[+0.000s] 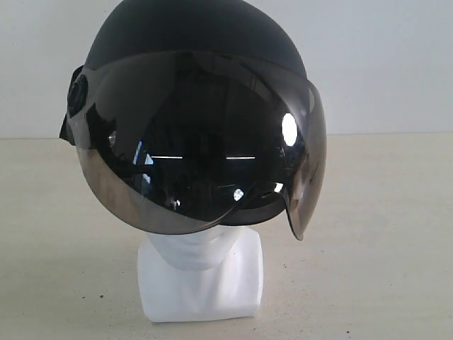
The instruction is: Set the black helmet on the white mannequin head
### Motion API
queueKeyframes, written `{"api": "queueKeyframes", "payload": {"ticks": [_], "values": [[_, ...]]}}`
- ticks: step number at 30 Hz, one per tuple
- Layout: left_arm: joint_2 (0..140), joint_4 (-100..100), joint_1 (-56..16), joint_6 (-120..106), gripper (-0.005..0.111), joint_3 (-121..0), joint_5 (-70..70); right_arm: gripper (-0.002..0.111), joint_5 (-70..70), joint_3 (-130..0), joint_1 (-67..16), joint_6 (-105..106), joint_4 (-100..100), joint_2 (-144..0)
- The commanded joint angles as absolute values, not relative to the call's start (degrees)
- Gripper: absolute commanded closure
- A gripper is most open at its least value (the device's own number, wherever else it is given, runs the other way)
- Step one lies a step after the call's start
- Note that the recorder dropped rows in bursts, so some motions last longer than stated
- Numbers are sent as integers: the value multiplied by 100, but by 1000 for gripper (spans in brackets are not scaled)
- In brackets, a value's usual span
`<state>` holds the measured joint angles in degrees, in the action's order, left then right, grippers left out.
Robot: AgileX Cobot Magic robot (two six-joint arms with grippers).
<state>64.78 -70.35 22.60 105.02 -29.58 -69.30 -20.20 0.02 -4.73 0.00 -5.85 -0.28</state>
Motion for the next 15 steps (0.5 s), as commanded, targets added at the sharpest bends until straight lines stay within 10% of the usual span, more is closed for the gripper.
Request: {"api": "queueKeyframes", "payload": {"ticks": [1, 15], "values": [[6274, -6608, 2278, 10492, 102, -2940, -6996, 108, -1942, 0, -451, 414, -1106, 0], [6205, -6756, 2278, 10849, 102, -2940, -6996, 108, -1079, 0, -451, 1414, -2694, 0]]}}
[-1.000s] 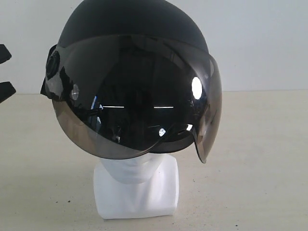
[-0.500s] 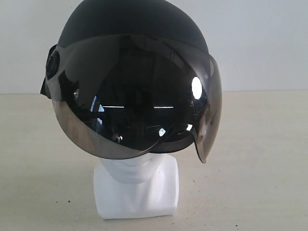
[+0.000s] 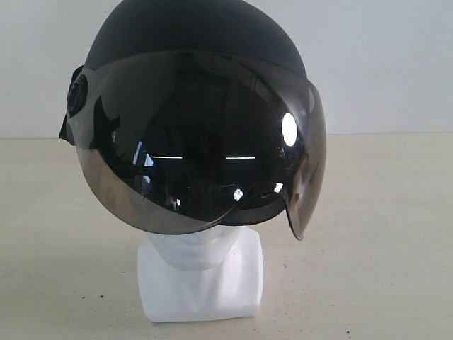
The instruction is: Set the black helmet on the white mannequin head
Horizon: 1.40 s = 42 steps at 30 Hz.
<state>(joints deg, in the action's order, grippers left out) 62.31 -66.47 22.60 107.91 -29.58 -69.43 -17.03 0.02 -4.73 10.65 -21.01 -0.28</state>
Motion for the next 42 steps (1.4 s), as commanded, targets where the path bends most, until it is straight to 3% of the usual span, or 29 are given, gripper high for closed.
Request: {"api": "queueKeyframes", "payload": {"ticks": [1, 11, 15, 17, 20, 23, 27, 35, 42], "values": [[6205, -6768, 2278, 10838, 102, -2940, -6996, 108, -590, 0, -451, 1559, -2946, 0], [6265, -6804, 1962, 10729, 102, -2940, -6996, 108, 5000, 0, -451, 1492, -2994, 0], [6265, -6819, 1929, 10703, 102, -2940, -6996, 108, 6268, -116, -451, 1470, -2385, 0], [6265, -6819, 1929, 10703, 102, -2940, -6996, 108, 5751, -477, -451, 485, -1700, 0], [6265, -6852, 1929, 10635, 102, -2940, -6996, 108, 3529, -1226, -451, -323, -259, 0], [6265, -7006, 1810, 10592, 102, -2940, -6996, 108, 1334, -1931, -451, 0, 814, -249], [6194, -7263, 1494, 10546, 102, -2940, -6996, 108, -190, -2298, -451, 116, 1061, -1106], [5683, -7338, 1409, 10545, 102, -2940, -6996, 108, -1513, -2298, -451, 0, 1253, -3068], [5333, -7620, 1259, 10556, 102, -2940, -6996, 108, -1709, -2327, -451, -432, 2095, -3691]]}}
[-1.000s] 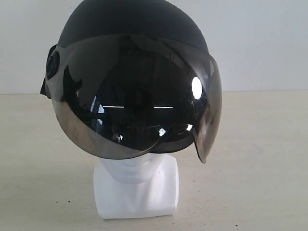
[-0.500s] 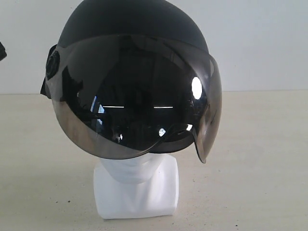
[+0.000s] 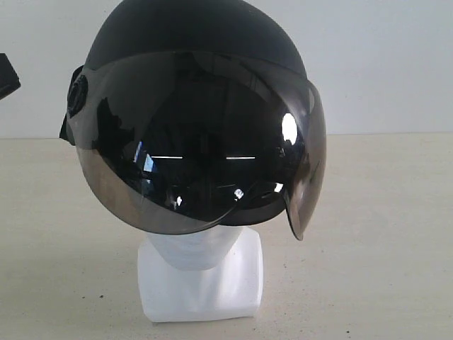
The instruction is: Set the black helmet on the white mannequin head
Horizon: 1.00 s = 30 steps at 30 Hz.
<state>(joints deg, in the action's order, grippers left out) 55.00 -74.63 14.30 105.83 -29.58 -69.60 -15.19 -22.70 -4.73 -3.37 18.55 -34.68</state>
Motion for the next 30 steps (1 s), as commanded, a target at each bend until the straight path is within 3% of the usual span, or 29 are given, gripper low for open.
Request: {"api": "queueKeyframes", "payload": {"ticks": [1, 11, 17, 23, 30], "values": [[5290, -7634, 1196, 10556, 102, -2940, -6996, 108, -1953, -2383, -451, -432, 2120, -3763], [5247, -8543, 1129, 10861, 102, -3691, -6996, 108, -4329, -4070, -451, 1438, 3617, -5500], [5445, -8793, 1129, 11321, 102, -4182, -6917, 108, -4421, -5143, -451, 1714, 3932, -6538], [6037, -9366, 1129, 12023, 102, -4956, -6916, 108, -4569, -5332, -490, 3162, 6089, -7205], [6434, -9933, 734, 12015, 102, -4992, -6647, 108, -4022, -5332, -1443, 3162, 6312, -7383]]}}
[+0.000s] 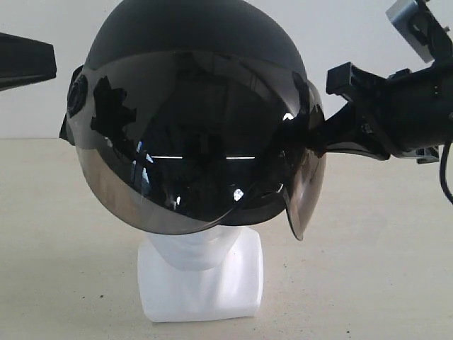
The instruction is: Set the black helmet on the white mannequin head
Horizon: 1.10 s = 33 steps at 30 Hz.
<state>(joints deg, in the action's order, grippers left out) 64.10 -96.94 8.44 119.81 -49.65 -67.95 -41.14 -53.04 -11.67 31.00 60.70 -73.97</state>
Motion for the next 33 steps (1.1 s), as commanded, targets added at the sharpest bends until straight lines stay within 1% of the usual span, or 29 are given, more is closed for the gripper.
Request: {"api": "queueKeyframes", "payload": {"ticks": [1, 3, 11, 22, 28, 33], "values": [[6434, -9995, 734, 12015, 102, -4992, -6557, 108, -3974, -5332, -1511, 3206, 6359, -7383], [6476, -9995, 734, 12015, 102, -4937, -6327, 108, -3902, -5332, -1602, 3207, 6391, -7328], [6833, -9995, 734, 11983, 102, -4939, -6258, 108, -4057, -5631, -1602, 3196, 6403, -7024], [6845, -9995, 734, 11780, 102, -4939, -6208, 108, -4433, -5897, -1602, 2984, 6404, -6980], [6845, -9995, 734, 11685, 102, -4939, -6141, 108, -4721, -5943, -1602, 2994, 6762, -6980], [6845, -9995, 734, 11583, 102, -4763, -6106, 108, -4822, -6151, -1602, 2994, 6780, -6837]]}}
